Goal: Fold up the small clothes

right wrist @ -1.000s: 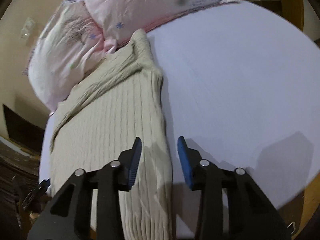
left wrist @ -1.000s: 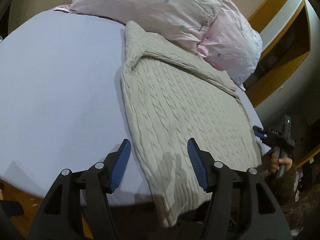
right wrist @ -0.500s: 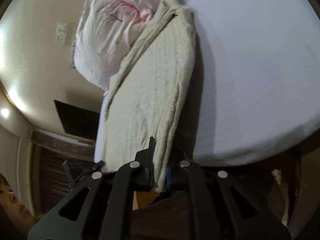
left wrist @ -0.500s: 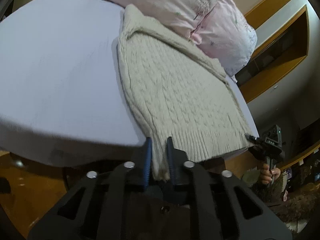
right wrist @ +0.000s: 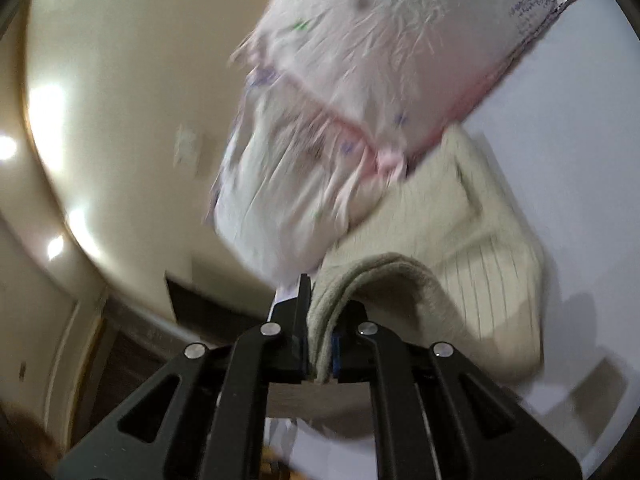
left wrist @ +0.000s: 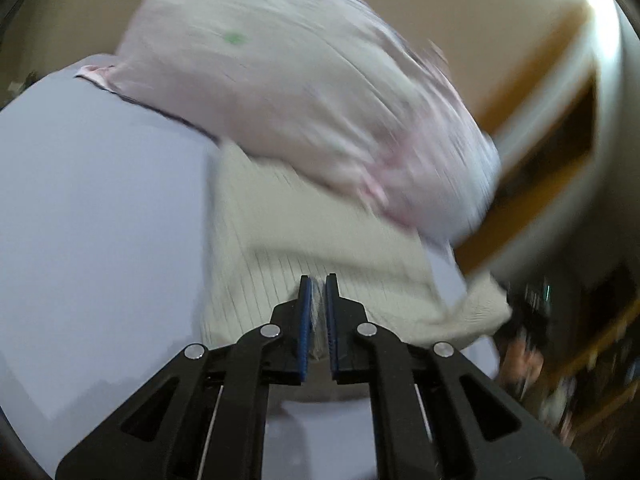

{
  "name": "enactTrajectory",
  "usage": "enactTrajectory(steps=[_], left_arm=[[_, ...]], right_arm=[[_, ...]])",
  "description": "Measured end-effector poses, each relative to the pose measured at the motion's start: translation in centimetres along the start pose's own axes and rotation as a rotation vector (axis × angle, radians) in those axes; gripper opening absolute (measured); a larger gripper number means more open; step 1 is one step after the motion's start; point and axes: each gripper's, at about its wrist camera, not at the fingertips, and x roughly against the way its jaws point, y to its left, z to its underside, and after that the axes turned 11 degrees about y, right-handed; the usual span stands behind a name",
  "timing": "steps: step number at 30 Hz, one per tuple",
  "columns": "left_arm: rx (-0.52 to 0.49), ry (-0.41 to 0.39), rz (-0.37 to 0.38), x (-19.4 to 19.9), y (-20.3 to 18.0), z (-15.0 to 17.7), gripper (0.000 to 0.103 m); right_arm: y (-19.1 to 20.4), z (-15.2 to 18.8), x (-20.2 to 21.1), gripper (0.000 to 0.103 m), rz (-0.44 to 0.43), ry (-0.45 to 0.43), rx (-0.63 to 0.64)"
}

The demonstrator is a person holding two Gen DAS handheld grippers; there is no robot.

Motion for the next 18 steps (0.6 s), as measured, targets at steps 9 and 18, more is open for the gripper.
enactTrajectory(steps=[9,18], left_arm=[[0.098,-0.01,-0.075,-8.2,4.0,-9.2,0.0],[0.132,-0.02,-0.091,-9.1,5.9,-12.9,0.0]], right_arm=[[-6.9,-8.5,-9.0,0.008,0.135,0.015,-0.204],[-8.3,-12.0,-12.0,0.015,0.267,-0.04,-0.254]])
